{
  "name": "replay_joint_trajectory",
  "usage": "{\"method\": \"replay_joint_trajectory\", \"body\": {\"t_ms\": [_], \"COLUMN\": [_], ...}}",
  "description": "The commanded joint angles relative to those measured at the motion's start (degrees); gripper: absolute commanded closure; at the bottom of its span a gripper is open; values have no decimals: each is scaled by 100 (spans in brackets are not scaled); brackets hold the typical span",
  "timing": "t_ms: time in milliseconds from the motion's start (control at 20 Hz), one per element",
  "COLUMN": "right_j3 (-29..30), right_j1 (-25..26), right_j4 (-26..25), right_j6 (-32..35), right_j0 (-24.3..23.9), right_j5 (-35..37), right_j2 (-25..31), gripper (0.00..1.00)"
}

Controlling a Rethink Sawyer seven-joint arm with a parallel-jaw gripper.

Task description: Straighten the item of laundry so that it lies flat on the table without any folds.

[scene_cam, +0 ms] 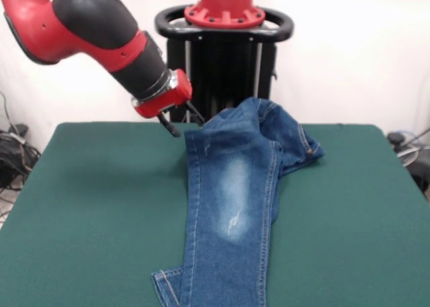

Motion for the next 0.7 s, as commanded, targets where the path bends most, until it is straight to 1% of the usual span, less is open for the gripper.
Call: {"method": "replay_joint_trajectory", "body": {"t_ms": [50,400,700], "right_j3": [115,6,-309], "right_j1": [175,358,859], "right_j4": [-149,-363,-648], "right_j6": [-636,-565,-607], "right_j0": [-66,11,82], "right_j5": [379,71,-240], "right_j2": [423,338,165], "gripper": [0,0,0]}}
